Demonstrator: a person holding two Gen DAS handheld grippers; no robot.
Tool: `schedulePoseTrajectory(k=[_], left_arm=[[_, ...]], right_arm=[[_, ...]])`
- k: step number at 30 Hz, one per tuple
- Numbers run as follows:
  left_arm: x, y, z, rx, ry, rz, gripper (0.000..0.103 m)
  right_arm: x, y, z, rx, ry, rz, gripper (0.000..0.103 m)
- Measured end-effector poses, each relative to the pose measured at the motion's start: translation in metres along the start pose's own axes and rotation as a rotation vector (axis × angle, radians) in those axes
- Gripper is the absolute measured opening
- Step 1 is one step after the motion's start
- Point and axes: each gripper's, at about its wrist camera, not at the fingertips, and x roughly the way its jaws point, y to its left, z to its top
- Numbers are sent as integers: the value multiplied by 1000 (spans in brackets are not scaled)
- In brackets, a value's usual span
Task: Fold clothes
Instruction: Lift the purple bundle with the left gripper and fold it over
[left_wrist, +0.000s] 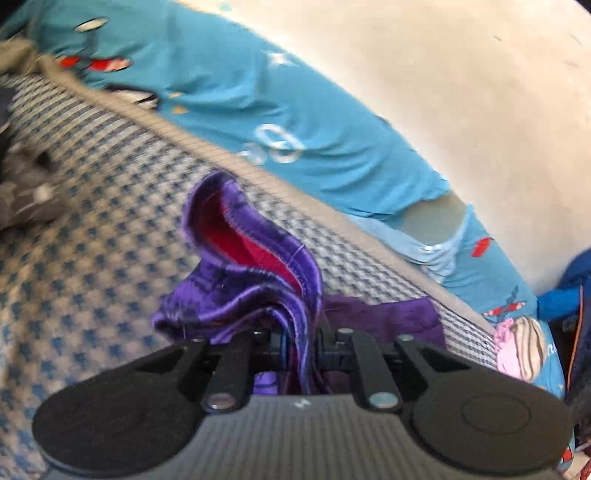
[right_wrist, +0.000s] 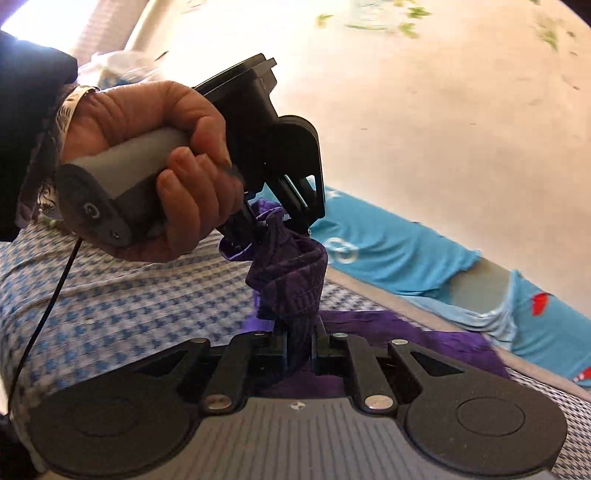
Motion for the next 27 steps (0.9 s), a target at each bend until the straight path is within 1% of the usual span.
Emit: schedulePoseTrajectory(k=[6, 11, 15, 18, 21, 23, 24, 25, 26, 27], left_arm=[[33, -77, 13, 95, 29, -26, 11], [69, -137, 7, 159, 76, -62, 11], [104, -171, -4, 193, 134, -82, 12], [131, -188, -17, 217, 175, -69, 12], [155, -199, -30, 237, 215, -52, 14], [168, -203, -36, 246, 238, -46, 23], [171, -204, -38, 250, 246, -48, 25], [173, -206, -39, 253, 254, -54, 27], [173, -209, -41, 253, 260, -64, 34], [171, -209, -40, 252, 266, -80, 37]], right_arm=[[-7, -49, -3, 74, -18, -139, 10], [-10, -101, -11, 206, 6, -246, 10], [-10, -129, -23, 281, 47, -330, 10], [-10, -145, -32, 317, 89, -386, 10], [-6, -158, -45, 374, 146, -422, 10], [-3, -168, -53, 436, 193, -437, 10], [-3, -174, -58, 480, 214, -438, 10], [-3, -178, -62, 527, 238, -440, 10], [-3, -184, -65, 568, 262, -455, 10], [-4, -189, -69, 610, 287, -470, 10]])
